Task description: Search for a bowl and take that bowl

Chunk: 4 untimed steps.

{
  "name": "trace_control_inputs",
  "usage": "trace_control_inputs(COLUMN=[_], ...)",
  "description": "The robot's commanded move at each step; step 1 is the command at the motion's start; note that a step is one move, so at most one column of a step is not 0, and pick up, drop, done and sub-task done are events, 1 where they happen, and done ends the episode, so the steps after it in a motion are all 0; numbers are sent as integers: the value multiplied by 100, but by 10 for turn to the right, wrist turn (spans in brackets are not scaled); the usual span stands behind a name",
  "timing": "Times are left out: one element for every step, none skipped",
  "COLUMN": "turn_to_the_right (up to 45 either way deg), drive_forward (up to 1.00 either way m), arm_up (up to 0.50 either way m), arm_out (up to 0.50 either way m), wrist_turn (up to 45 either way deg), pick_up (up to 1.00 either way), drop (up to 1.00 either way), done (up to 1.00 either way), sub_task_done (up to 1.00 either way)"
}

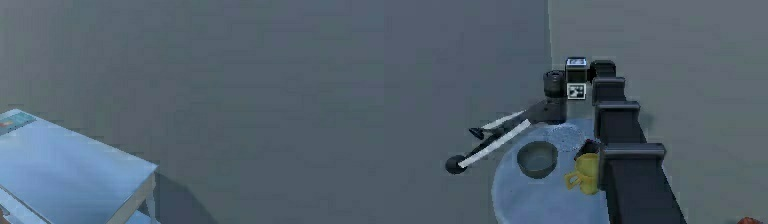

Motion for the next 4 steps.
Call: trace_control_inputs(turn_to_the_right=[0, 0, 0, 0], drive_forward=[0, 0, 0, 0], arm_up=[0, 0, -28, 0], arm_out=[0, 0, 0, 0], wrist_turn=[450, 60, 0, 0], pick_up=[0, 0, 0, 100], drop=[0, 0, 0, 0], done=[0, 0, 0, 0], sub_task_done=[0, 0, 0, 0])
